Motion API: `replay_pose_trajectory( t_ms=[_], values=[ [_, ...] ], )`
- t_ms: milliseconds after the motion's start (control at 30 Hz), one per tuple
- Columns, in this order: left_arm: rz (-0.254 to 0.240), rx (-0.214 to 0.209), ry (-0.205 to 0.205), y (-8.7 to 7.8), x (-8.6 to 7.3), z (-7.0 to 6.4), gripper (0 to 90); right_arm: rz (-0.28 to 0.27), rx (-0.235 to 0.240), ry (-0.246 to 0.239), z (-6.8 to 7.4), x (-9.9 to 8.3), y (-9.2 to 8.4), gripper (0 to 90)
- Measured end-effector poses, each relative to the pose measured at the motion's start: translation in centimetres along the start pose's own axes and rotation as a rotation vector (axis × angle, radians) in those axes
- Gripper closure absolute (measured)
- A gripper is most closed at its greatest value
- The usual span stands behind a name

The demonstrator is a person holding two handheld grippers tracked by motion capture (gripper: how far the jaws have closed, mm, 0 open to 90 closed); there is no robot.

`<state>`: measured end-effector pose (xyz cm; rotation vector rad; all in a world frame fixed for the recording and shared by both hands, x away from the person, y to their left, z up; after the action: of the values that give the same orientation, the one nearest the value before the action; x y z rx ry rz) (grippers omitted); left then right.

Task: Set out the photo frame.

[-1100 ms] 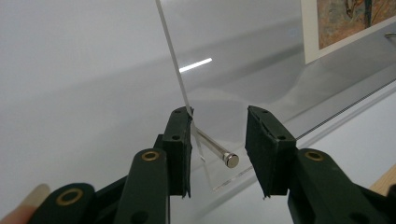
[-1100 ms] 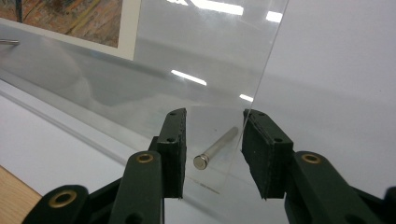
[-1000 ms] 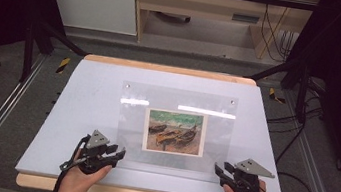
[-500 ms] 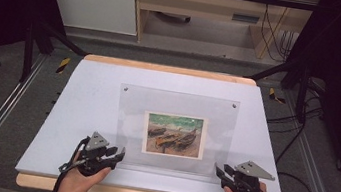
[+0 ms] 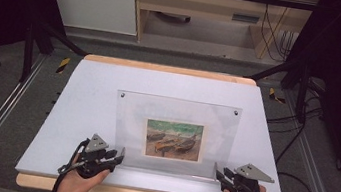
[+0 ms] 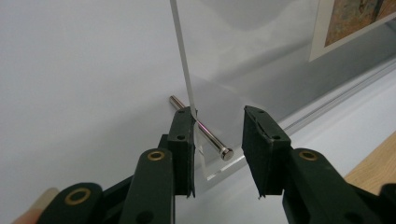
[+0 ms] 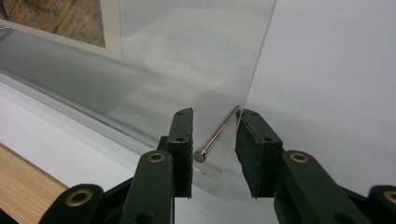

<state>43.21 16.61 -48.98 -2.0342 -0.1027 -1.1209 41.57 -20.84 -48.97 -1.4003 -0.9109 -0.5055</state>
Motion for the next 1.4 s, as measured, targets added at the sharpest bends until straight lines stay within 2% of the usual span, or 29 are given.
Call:
replay_pose_trajectory(
  t_ms=[233, 600, 1067, 1400],
  values=[
    [0.026, -0.018, 0.005, 0.0, -0.3, 0.1, 64.9, 0.019, 0.006, 0.006, 0.2, -0.4, -0.1, 67.6],
    [0.068, -0.026, 0.012, 0.1, -0.9, -0.1, 65.0, 0.043, 0.015, -0.015, 0.3, -1.0, -0.2, 67.0],
    [0.066, -0.026, 0.016, 0.1, -0.9, -0.1, 65.0, 0.044, 0.018, -0.017, 0.3, -1.1, -0.2, 67.0],
    [0.063, -0.032, 0.013, 0.1, -0.9, -0.1, 62.4, 0.043, 0.032, 0.001, 0.3, -1.2, -0.2, 66.1]
  ],
)
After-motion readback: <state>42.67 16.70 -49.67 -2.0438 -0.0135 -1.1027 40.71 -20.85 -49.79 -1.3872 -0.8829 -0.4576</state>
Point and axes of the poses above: each handheld gripper's, and its own axes: y roughly forward along the jaws, x roughly out of its top, z roughly to its left, the point moved 6 cm from there along y, roughly forward along the jaws, and after that the axes turned 14 degrees about -x, right-handed, at the moved point
